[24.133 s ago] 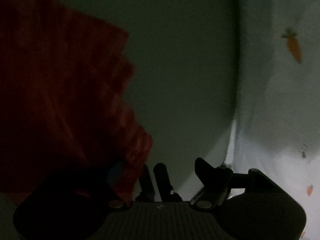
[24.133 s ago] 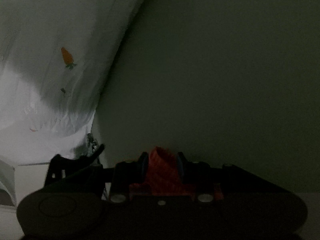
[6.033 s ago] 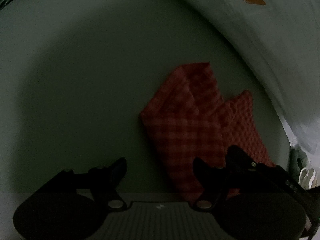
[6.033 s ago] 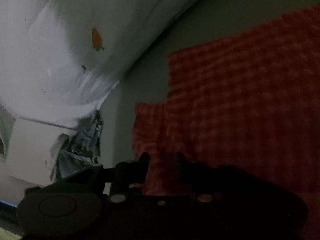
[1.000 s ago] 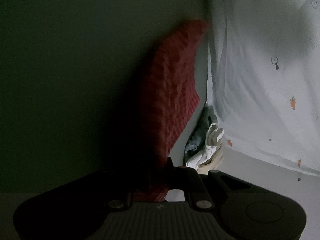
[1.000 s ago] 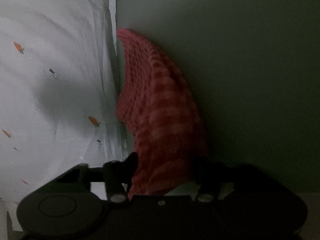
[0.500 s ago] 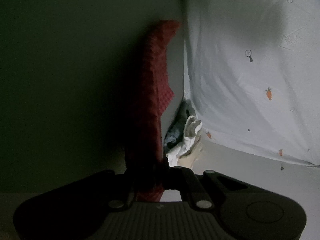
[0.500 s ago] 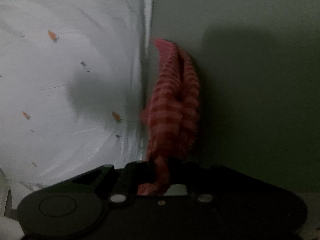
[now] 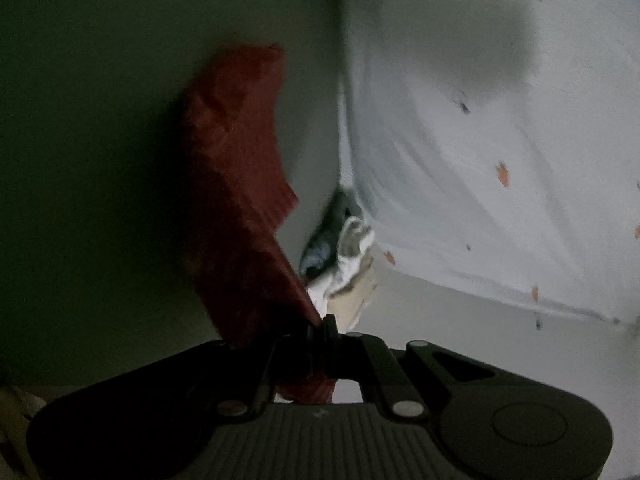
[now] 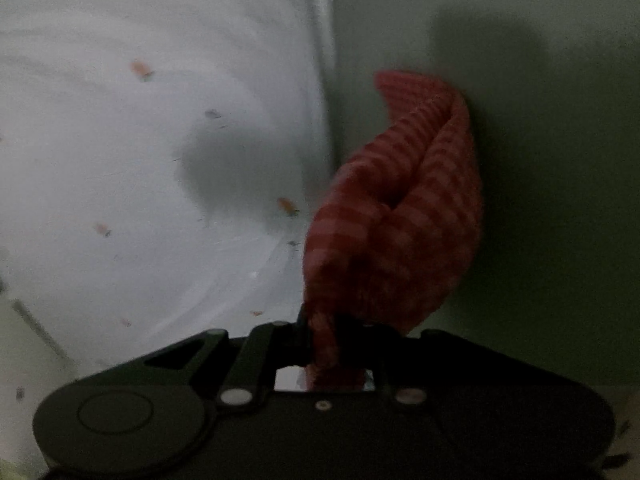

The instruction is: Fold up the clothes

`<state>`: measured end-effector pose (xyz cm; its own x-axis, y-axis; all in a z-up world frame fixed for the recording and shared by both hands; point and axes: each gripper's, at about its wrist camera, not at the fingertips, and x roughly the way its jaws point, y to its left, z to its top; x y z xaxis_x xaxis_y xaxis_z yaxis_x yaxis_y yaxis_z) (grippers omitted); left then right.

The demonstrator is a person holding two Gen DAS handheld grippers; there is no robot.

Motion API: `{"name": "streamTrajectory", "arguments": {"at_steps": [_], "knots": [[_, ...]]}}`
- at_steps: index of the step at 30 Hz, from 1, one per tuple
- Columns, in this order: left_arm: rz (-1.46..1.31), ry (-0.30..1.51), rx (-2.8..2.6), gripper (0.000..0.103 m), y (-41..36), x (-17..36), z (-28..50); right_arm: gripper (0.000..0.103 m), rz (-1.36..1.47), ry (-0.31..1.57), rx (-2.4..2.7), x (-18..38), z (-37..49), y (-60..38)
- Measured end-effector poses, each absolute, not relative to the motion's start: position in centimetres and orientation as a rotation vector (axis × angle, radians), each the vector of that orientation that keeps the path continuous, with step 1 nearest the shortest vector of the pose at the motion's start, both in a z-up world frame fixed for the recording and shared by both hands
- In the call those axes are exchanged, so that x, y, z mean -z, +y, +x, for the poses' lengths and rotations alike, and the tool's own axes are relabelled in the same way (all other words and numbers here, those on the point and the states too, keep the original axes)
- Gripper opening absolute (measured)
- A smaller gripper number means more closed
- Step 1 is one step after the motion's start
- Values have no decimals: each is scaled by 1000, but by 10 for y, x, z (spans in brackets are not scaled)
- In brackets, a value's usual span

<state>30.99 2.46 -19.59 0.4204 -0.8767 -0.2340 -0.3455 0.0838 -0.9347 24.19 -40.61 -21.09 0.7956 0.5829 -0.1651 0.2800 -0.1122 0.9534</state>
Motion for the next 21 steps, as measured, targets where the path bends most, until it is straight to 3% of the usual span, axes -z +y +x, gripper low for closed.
{"name": "streamTrajectory", "arguments": {"at_steps": [21], "knots": [[-1496, 1248, 393, 4, 11, 252, 422, 17, 1822, 851, -105, 269, 375, -417]]}}
